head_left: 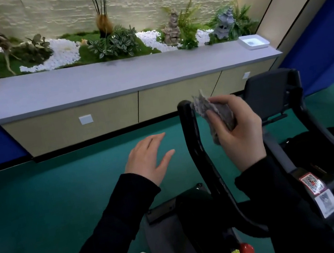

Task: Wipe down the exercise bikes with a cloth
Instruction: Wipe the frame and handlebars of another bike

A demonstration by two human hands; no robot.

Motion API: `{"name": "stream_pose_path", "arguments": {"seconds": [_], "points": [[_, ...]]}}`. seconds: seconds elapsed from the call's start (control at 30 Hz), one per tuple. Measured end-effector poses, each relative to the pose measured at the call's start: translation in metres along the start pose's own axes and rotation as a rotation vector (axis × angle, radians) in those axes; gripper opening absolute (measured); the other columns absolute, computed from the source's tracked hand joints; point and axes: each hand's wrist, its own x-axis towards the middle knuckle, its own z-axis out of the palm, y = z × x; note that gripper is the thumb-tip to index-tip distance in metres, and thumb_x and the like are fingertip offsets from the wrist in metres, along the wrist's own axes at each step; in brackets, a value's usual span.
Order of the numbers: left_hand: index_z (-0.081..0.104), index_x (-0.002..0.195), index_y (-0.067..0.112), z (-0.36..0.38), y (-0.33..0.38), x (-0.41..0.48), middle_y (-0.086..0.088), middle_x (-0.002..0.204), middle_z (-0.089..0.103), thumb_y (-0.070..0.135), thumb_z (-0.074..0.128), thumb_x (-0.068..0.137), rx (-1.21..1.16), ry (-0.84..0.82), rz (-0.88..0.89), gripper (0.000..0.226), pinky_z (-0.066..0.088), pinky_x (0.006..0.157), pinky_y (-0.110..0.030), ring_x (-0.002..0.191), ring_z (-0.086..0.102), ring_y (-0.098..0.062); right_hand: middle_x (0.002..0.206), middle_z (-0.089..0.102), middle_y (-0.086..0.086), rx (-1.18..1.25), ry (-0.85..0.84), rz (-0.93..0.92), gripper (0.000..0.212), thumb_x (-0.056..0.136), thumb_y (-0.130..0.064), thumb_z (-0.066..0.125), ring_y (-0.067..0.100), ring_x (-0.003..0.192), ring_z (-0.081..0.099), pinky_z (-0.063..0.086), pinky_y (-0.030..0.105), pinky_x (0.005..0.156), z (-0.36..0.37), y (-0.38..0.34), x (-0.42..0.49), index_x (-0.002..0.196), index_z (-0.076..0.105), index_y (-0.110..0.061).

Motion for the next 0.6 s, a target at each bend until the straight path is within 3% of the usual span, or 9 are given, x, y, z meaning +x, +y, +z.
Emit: {"name": "stream_pose_path", "arguments": {"seconds": [0.1, 0.23, 0.3, 0.4, 0.5, 0.6], "points": [[0.039, 0.140, 0.015, 0.007, 0.008, 0.021, -0.002, 0.136, 0.049, 0.039, 0.049, 0.094, -0.075, -0.014, 0.033, 0.053, 0.032, 0.105, -0.032, 0.126, 0.043, -0.019, 0.097, 0.057, 0.001, -0.061, -0.022, -0.078, 0.015, 0.089, -0.005, 0.061, 0.003, 0.091, 0.051, 0.036, 0.006, 0.083, 0.013, 0.001, 0.031, 0.104, 0.062, -0.003], [0.033, 0.143, 0.018, 0.016, 0.015, 0.038, 0.000, 0.130, 0.054, 0.039, 0.055, 0.090, -0.258, -0.027, 0.016, 0.061, 0.034, 0.099, -0.026, 0.122, 0.047, -0.015, 0.103, 0.060, 0.005, -0.106, -0.274, -0.095, 0.017, 0.089, -0.005, 0.060, 0.013, 0.096, 0.055, 0.042, 0.019, 0.083, 0.033, 0.001, 0.059, 0.105, 0.064, -0.005], [0.037, 0.141, 0.017, 0.021, 0.019, 0.042, 0.003, 0.120, 0.058, 0.034, 0.062, 0.087, -0.377, -0.033, -0.020, 0.061, 0.033, 0.095, -0.019, 0.117, 0.050, -0.013, 0.105, 0.061, 0.005, -0.124, -0.397, -0.103, 0.018, 0.089, -0.007, 0.059, 0.017, 0.098, 0.056, 0.043, 0.025, 0.086, 0.041, 0.002, 0.066, 0.106, 0.065, -0.007], [0.047, 0.134, 0.019, 0.027, 0.021, 0.043, 0.019, 0.098, 0.058, 0.024, 0.070, 0.082, -0.574, -0.002, -0.098, 0.057, 0.038, 0.090, -0.015, 0.100, 0.053, 0.000, 0.101, 0.060, 0.000, -0.122, -0.473, 0.001, 0.017, 0.092, -0.013, 0.057, 0.014, 0.096, 0.056, 0.038, 0.018, 0.081, 0.044, 0.006, 0.076, 0.107, 0.065, -0.012], [0.051, 0.129, 0.023, 0.031, 0.020, 0.042, 0.021, 0.089, 0.058, 0.018, 0.073, 0.079, -0.661, 0.028, -0.104, 0.055, 0.039, 0.081, -0.007, 0.089, 0.053, 0.004, 0.088, 0.061, -0.001, -0.097, -0.432, 0.232, 0.015, 0.095, -0.018, 0.053, 0.015, 0.087, 0.056, 0.033, 0.014, 0.068, 0.044, 0.012, 0.074, 0.103, 0.066, -0.014], [0.052, 0.128, 0.024, 0.033, 0.019, 0.043, 0.021, 0.088, 0.059, 0.017, 0.074, 0.078, -0.694, 0.032, -0.103, 0.056, 0.040, 0.079, -0.008, 0.086, 0.056, 0.006, 0.086, 0.062, 0.004, -0.136, -0.250, 0.287, 0.013, 0.093, -0.017, 0.055, 0.014, 0.080, 0.053, 0.031, 0.011, 0.065, 0.045, 0.013, 0.052, 0.099, 0.066, -0.012]]}}
